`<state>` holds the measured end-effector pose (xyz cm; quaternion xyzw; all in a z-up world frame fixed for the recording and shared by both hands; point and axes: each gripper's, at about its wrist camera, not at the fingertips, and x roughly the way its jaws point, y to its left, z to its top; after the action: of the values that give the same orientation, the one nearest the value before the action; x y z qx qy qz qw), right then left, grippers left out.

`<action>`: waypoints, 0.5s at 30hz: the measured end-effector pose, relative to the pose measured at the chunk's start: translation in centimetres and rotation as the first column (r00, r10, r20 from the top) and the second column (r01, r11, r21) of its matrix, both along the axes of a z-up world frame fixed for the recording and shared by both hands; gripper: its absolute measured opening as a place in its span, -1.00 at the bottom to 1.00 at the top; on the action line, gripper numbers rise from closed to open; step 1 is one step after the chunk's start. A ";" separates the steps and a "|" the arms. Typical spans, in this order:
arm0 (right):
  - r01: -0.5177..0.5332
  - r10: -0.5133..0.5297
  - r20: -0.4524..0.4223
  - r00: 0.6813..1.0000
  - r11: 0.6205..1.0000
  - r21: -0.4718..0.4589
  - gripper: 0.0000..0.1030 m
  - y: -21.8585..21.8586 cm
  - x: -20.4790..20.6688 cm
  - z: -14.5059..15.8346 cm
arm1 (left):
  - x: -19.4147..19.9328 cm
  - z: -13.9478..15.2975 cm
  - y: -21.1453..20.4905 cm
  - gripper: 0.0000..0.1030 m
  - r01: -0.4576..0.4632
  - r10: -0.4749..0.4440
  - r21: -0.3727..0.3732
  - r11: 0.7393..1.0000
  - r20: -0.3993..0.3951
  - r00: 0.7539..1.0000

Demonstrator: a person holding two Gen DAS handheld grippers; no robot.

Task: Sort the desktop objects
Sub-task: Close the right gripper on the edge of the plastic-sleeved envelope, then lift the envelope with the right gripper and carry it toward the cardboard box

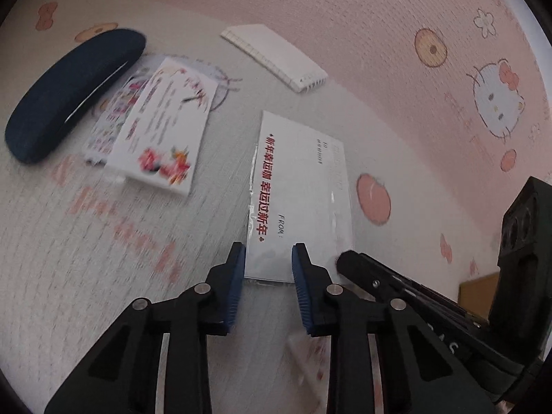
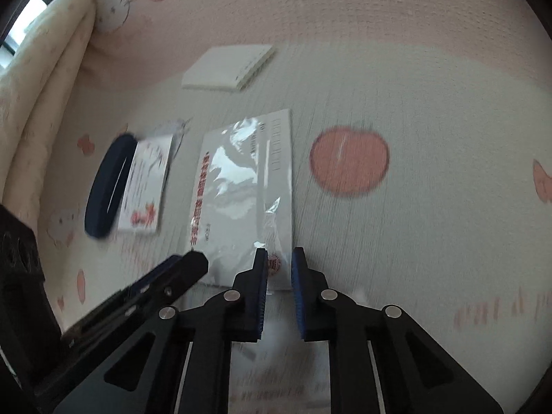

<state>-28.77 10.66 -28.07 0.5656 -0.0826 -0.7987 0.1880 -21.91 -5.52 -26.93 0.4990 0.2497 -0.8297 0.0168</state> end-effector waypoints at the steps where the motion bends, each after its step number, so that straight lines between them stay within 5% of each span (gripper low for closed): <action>1: -0.001 0.001 0.003 1.000 1.000 0.001 -0.78 -0.2 0.7 0.2 | 0.7 0.1 -0.2 -0.41 0.010 -0.010 0.003 1.000 0.007 1.000; 8: -0.032 0.032 0.030 0.999 0.999 -0.006 -0.78 -2.7 5.8 1.1 | 5.3 0.4 -1.7 -0.41 0.074 -0.069 -0.076 0.994 0.064 0.996; 15: -0.103 0.099 0.044 0.994 0.989 0.104 -0.79 -6.3 12.4 0.7 | 10.0 0.6 -4.1 -0.41 0.131 -0.122 -0.081 0.988 0.103 0.987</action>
<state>-16.33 4.33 -27.39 0.5935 -0.0149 -0.7804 0.1963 -11.96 -9.61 -26.30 0.5525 0.1800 -0.8139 -0.0020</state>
